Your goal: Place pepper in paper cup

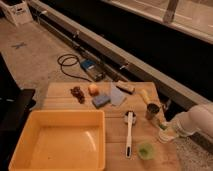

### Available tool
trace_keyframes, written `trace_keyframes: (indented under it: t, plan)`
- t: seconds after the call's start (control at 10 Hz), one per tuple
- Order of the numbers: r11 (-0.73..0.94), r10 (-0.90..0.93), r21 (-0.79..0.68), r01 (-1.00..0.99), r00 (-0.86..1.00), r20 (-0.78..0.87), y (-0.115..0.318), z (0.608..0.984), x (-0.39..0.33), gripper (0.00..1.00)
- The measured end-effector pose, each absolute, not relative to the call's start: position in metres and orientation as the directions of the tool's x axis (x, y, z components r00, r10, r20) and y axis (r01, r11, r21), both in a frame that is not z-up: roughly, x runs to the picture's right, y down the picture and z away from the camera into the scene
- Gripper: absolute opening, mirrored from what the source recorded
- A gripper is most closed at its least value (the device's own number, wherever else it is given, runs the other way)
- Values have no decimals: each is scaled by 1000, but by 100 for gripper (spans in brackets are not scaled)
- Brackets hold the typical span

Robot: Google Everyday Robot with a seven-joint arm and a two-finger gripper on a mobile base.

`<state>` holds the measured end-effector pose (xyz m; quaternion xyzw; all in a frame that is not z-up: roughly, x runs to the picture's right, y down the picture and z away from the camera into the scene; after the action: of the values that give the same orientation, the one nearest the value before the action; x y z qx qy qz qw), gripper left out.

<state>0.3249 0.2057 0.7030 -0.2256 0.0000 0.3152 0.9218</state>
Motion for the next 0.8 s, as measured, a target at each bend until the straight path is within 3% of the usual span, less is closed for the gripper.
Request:
trace_keyframes:
  t: [0.8]
  plan:
    - [727, 577, -362, -583, 805, -136, 181, 683, 332, 67]
